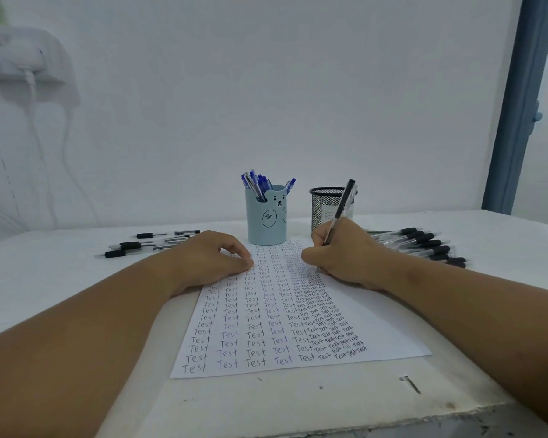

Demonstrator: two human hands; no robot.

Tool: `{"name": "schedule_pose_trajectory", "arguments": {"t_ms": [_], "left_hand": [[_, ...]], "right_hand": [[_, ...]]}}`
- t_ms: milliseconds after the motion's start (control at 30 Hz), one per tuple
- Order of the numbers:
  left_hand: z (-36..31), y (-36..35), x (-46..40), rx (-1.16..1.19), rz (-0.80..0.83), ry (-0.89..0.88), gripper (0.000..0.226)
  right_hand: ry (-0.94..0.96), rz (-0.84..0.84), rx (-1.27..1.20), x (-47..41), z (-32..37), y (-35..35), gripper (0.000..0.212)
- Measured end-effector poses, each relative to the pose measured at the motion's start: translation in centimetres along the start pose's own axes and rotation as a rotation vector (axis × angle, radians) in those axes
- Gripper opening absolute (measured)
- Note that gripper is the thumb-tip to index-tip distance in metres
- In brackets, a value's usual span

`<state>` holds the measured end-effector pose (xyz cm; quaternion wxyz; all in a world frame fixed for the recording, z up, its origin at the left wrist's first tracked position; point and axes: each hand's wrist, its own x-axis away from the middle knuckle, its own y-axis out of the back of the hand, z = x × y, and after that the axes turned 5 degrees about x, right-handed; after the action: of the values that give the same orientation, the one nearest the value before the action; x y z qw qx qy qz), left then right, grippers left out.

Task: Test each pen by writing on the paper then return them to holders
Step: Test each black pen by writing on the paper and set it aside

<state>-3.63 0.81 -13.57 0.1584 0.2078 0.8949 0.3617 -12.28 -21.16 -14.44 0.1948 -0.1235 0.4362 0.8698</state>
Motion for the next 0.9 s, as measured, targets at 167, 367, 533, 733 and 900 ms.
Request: {"name": "schedule_pose_trajectory", "arguments": {"t_ms": [167, 367, 533, 733, 900], "left_hand": [[-0.04, 0.02, -0.05, -0.008, 0.002, 0.0, 0.013], [0.08, 0.03, -0.08, -0.003, 0.003, 0.004, 0.013], [-0.03, 0.02, -0.05, -0.005, 0.002, -0.006, 0.014], [-0.06, 0.02, -0.09, -0.009, 0.0, -0.005, 0.014], [-0.02, 0.0, -0.17, -0.02, -0.006, -0.003, 0.015]], "right_hand": [[-0.005, -0.011, -0.003, -0.1, -0.04, -0.01, 0.03], [0.004, -0.005, 0.02, -0.14, -0.13, -0.01, 0.032], [-0.002, -0.004, 0.019, -0.16, -0.13, -0.02, 0.036], [-0.01, 0.0, 0.025, -0.06, 0.02, 0.04, 0.036], [-0.013, -0.012, 0.016, -0.04, 0.1, -0.02, 0.033]]}}
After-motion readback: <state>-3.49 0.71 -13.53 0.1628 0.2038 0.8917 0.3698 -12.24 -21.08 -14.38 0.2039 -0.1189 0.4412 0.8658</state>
